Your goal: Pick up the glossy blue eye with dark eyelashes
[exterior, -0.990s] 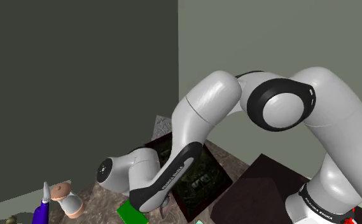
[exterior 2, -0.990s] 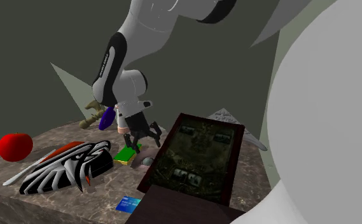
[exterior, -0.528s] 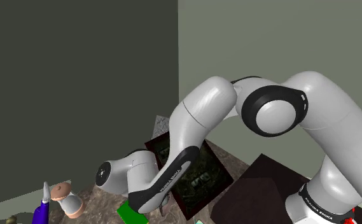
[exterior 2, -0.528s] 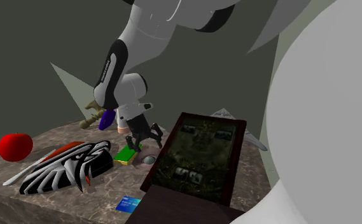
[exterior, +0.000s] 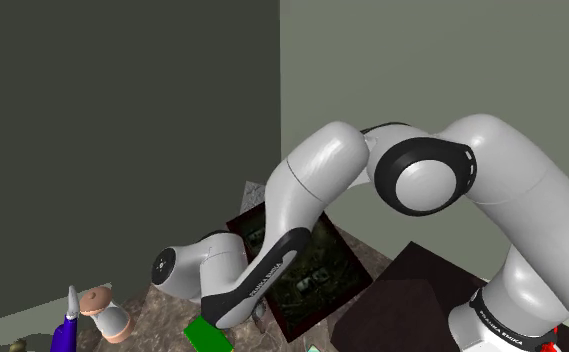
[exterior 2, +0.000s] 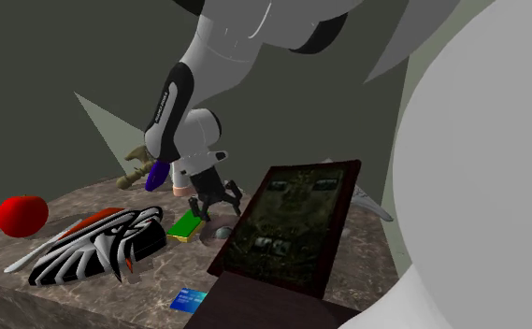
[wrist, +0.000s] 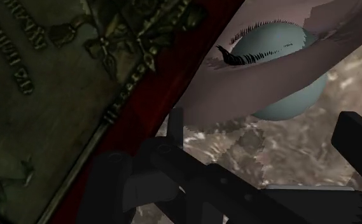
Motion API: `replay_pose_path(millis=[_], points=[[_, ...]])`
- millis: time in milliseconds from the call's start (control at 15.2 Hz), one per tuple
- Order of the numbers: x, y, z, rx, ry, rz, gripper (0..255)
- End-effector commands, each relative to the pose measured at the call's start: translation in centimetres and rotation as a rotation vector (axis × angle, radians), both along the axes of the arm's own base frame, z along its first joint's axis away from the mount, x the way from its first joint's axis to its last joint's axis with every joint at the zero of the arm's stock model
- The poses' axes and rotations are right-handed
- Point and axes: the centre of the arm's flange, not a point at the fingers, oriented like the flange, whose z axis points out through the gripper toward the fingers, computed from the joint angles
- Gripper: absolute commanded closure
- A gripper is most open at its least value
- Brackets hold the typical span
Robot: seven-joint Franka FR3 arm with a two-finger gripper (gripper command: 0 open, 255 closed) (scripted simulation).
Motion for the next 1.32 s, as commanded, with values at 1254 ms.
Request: replay_pose_path(millis=[1254], points=[[-2.6,0.3,5.2,-0.007,0.048,-0.001,255]])
